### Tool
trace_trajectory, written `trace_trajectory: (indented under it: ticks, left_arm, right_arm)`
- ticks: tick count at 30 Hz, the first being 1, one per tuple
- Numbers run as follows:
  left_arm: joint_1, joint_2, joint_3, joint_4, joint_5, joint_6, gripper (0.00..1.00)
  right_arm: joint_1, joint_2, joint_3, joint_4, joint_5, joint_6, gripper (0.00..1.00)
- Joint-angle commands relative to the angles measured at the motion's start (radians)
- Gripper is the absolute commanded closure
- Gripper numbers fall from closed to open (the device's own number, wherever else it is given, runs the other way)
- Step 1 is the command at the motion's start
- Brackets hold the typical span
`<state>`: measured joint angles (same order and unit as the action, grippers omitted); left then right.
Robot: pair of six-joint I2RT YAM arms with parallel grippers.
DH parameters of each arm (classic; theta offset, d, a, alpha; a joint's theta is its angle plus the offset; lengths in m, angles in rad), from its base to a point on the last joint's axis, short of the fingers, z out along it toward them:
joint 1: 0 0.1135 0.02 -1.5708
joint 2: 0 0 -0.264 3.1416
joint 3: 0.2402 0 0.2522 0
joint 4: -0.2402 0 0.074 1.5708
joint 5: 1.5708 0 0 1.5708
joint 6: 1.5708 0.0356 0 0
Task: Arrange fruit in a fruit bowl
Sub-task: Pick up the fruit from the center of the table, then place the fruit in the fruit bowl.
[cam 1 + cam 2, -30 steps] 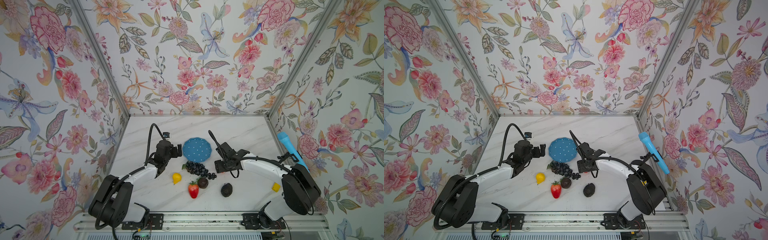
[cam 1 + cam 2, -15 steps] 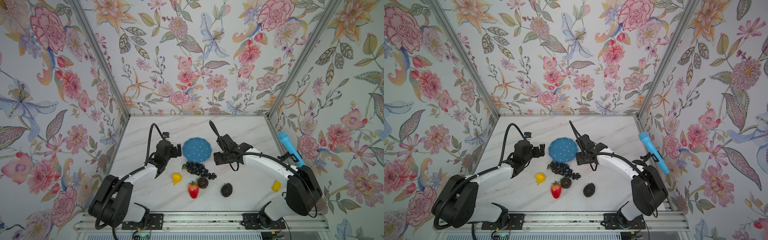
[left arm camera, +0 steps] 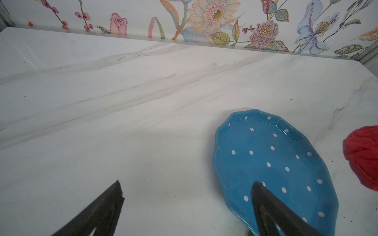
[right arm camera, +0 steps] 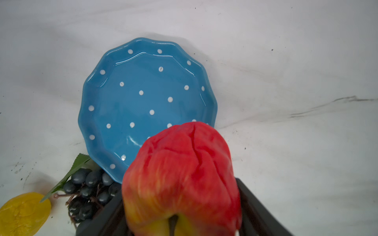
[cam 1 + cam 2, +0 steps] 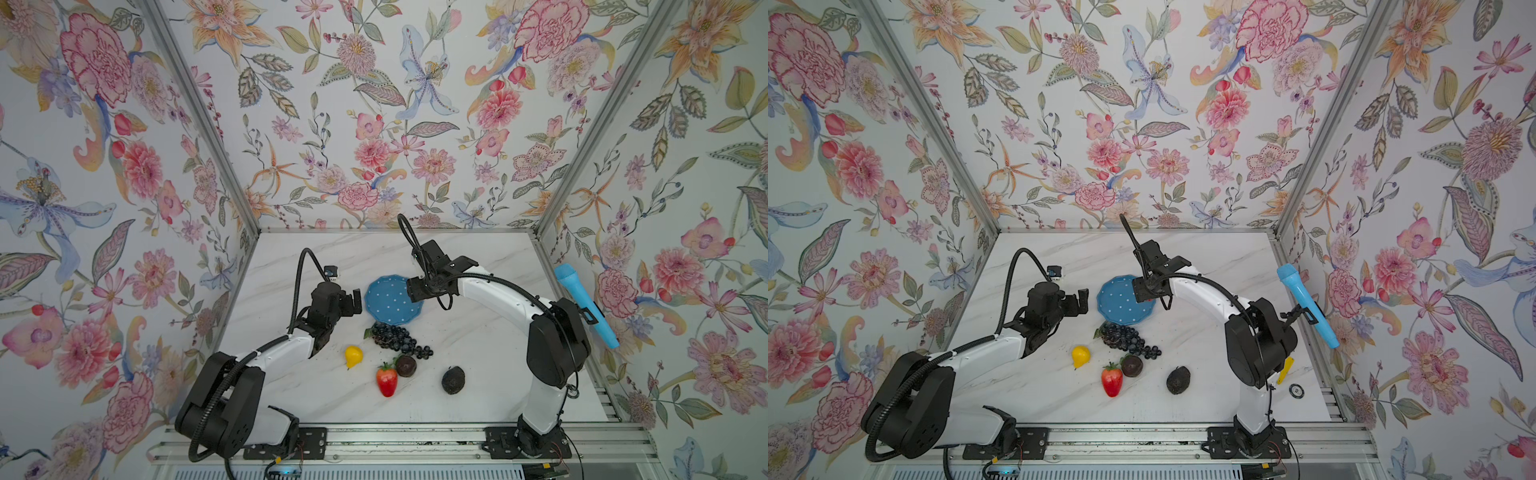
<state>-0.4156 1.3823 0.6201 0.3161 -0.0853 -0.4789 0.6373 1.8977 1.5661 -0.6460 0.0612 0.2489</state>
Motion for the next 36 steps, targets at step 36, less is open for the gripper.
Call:
trace_trajectory:
  ticks: [36]
  left_arm:
    - [-0.004,-0.038,-0.042,0.008,-0.010,-0.001,0.01]
  right_arm:
    - [-0.039,0.394,0.425,-0.170,-0.088,-0.070,0.30]
